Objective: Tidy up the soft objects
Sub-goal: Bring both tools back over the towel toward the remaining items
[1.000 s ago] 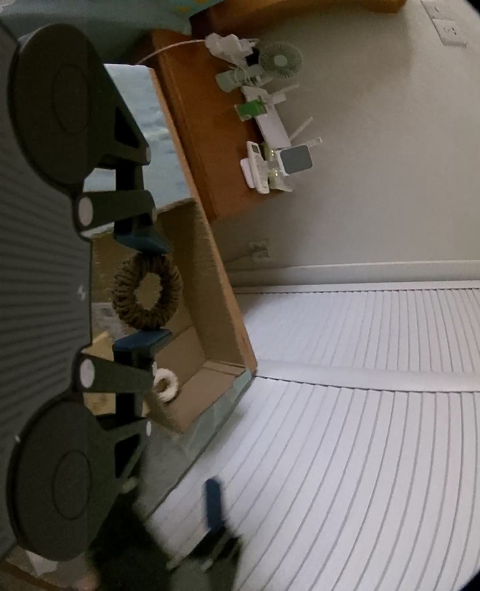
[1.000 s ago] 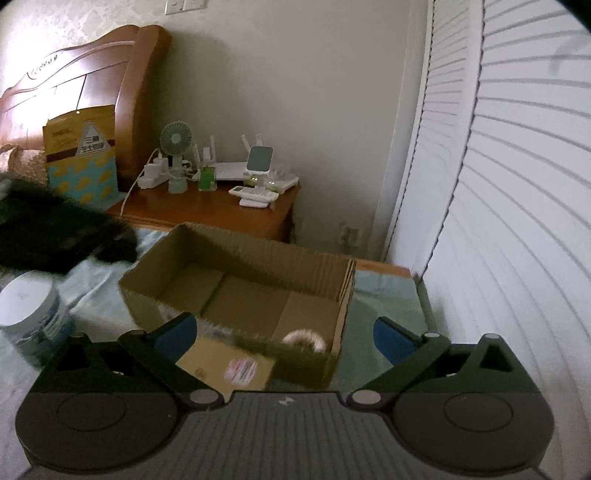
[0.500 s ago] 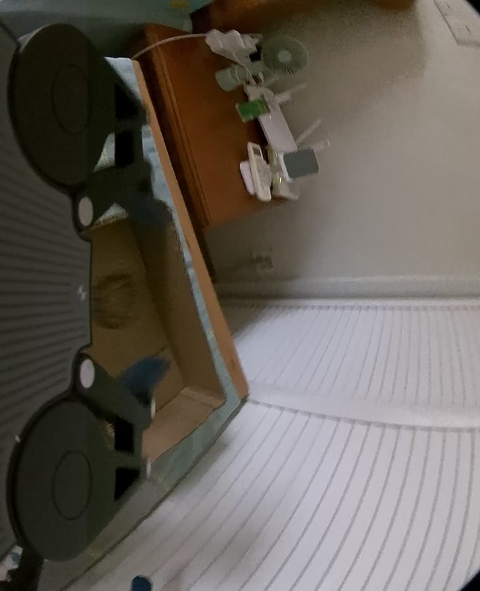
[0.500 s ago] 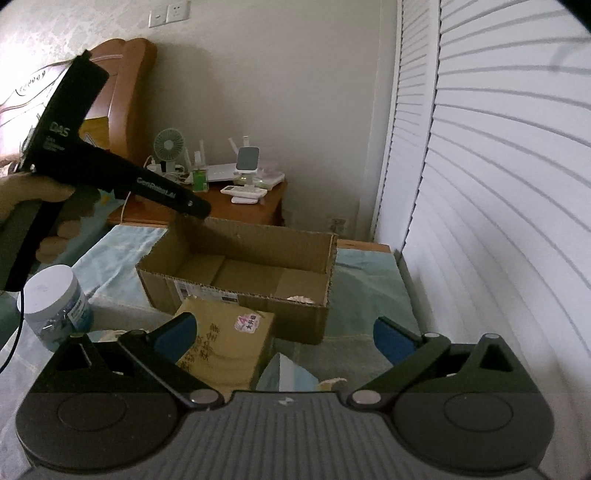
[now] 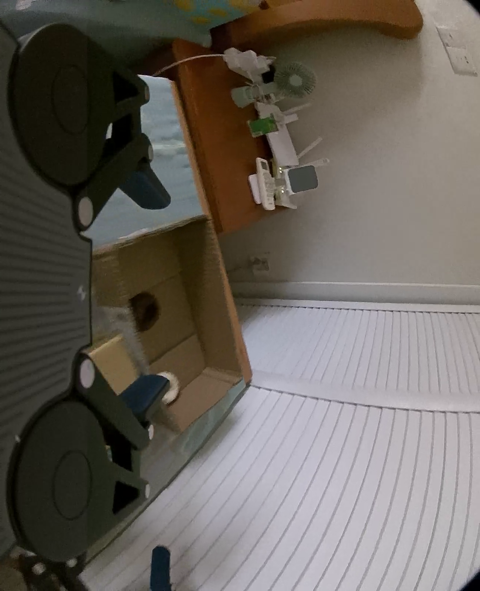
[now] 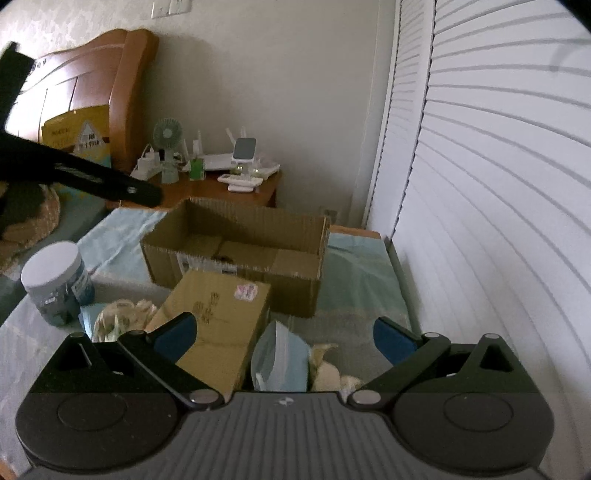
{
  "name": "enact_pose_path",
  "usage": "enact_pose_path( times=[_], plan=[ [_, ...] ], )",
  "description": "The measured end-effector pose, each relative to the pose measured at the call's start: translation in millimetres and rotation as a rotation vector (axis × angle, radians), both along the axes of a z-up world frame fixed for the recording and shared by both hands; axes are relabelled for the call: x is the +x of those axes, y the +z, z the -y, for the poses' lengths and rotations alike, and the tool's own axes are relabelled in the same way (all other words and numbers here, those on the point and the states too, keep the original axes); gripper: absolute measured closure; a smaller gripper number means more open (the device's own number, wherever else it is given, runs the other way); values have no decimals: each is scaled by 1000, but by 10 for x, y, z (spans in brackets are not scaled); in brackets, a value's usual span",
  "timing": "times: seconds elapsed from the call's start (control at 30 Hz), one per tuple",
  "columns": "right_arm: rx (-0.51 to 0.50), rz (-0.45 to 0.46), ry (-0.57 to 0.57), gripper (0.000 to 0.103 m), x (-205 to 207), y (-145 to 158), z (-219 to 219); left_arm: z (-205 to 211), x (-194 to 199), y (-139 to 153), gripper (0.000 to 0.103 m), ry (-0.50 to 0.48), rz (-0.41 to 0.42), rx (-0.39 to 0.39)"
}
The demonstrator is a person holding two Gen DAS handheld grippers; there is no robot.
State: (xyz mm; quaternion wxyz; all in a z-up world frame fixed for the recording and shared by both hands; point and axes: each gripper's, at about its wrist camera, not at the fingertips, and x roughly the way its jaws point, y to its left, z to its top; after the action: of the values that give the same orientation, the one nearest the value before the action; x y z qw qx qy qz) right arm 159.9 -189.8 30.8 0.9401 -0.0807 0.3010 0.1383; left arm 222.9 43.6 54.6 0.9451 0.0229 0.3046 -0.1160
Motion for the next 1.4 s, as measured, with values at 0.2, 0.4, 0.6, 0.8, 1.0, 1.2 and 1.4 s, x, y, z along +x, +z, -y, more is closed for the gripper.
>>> enact_pose_path(
  times=[0.2, 0.4, 0.6, 0.8, 1.0, 1.2, 1.4],
  plan=[
    [-9, -33, -12, 0, -240, -129, 101, 22, -571, -149, 6, -2, 6, 13],
    [-19, -125, -55, 0, -424, -458, 228, 97, -1041, -375, 6, -43, -26, 18],
    [-16, -221, -99, 0, -457, -804, 367, 201, -1297, -526, 6, -91, -49, 22],
    [-30, -244, -99, 0, -441, -983, 377, 310, -1410, -651, 6, -145, -74, 17],
    [-18, -212, -65, 0, -482, -991, 420, 440, -1441, -787, 6, -190, -114, 16],
    [2, -142, -65, 0, -571, -1040, 445, 555, -1477, -982, 9, -196, -155, 41],
    [23, -76, -45, 0, -689, -1089, 519, 641, -1448, -1086, 33, -189, -166, 42]
  ],
)
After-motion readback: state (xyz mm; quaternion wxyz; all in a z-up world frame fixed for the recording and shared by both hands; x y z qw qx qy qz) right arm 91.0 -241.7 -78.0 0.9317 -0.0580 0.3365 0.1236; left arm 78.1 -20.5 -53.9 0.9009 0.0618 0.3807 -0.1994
